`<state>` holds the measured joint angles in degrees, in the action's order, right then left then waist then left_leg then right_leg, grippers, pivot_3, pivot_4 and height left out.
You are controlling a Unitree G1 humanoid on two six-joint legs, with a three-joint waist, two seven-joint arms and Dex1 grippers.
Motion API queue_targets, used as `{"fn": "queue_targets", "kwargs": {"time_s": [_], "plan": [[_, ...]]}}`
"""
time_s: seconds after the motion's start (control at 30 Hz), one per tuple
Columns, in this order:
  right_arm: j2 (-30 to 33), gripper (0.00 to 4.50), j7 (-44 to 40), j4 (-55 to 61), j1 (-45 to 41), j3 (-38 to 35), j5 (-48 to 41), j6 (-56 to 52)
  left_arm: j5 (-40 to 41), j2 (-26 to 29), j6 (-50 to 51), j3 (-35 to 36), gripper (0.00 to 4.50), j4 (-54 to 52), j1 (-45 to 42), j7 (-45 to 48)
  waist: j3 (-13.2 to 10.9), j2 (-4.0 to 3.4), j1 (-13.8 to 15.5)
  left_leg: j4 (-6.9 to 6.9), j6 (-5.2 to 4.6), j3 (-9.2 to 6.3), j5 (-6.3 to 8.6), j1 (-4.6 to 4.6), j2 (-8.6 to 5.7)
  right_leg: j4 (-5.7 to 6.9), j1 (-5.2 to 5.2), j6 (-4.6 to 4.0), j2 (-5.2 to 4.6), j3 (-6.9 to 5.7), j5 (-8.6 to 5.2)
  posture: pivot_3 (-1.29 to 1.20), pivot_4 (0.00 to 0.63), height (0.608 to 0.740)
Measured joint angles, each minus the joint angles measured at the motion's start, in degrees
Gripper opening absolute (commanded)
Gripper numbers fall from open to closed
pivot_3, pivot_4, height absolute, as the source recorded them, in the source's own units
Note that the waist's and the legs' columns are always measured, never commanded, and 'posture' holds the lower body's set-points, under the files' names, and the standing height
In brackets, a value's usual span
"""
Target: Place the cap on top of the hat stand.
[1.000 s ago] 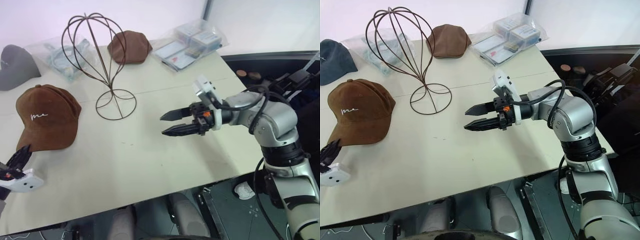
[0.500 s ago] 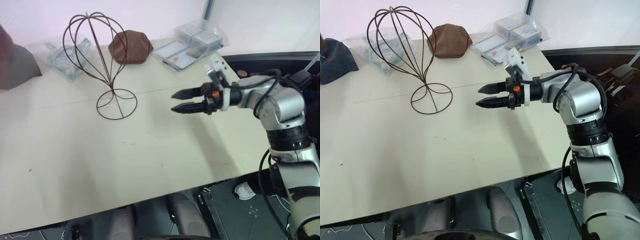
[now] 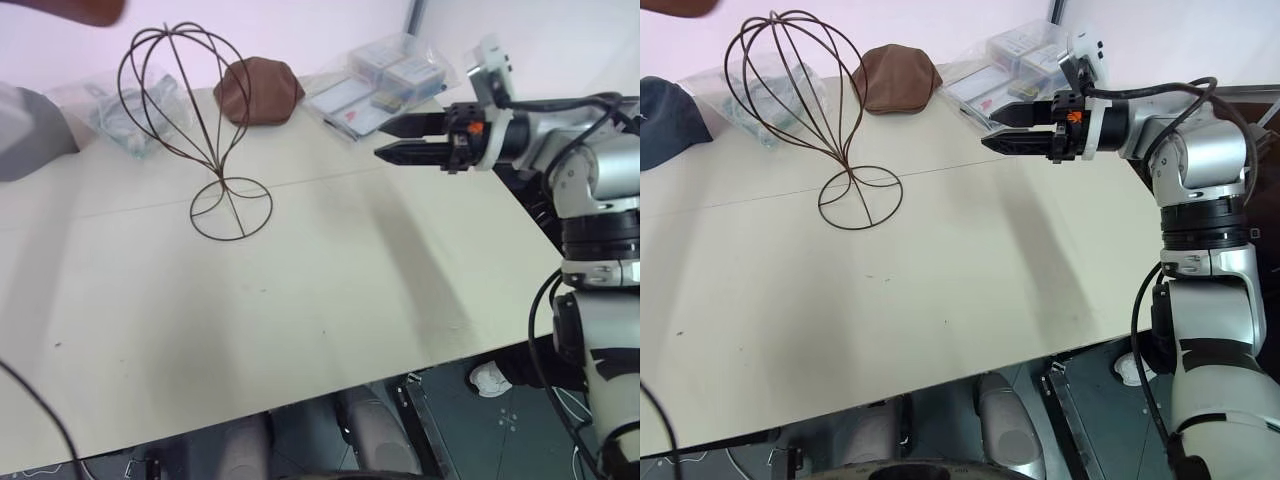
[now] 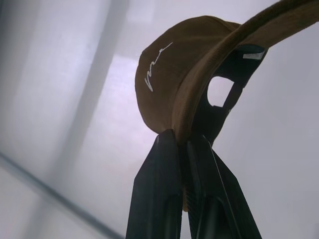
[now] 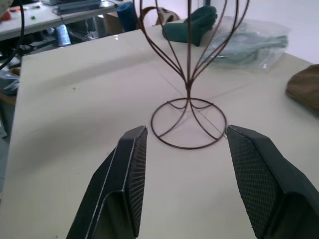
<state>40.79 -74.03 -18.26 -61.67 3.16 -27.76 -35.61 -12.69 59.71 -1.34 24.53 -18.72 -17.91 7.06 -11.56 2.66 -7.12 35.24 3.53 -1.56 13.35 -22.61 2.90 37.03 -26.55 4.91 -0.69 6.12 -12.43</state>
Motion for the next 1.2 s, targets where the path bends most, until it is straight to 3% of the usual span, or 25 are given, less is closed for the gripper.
{"fn": "queue_targets", "kwargs": {"time_s": [0.3,0.5,1.2], "plan": [[2.04,2.55,0.49,-0.28,-0.05,-2.95,0.14,0.07,-11.83,-11.20,18.01,-11.03,0.05,-19.85,-4.96,2.25,0.00,-0.01,-0.01,0.15,-0.01,-0.10,-0.01,0.11,-0.02,0.10,0.15,0.12,0.04,0.01,0.07,0.00,0.150,0.740],[1.04,2.55,0.49,-2.59,-0.09,-2.95,0.56,1.34,-18.68,-15.14,24.38,-12.52,0.05,-24.90,-4.95,5.29,0.00,-0.01,-0.06,0.52,-0.02,-0.14,-0.01,0.13,-0.02,0.17,0.32,0.17,0.07,0.01,0.09,0.00,0.150,0.740],[-1.70,2.55,-0.06,-5.79,-1.41,-4.44,0.15,1.59,-27.30,-26.80,22.85,-16.68,0.05,-30.33,5.56,11.22,-0.01,-0.02,-0.03,0.97,-0.02,-0.22,-0.01,0.24,-0.07,0.08,0.80,0.23,0.04,0.06,0.07,0.00,0.150,0.740]]}}
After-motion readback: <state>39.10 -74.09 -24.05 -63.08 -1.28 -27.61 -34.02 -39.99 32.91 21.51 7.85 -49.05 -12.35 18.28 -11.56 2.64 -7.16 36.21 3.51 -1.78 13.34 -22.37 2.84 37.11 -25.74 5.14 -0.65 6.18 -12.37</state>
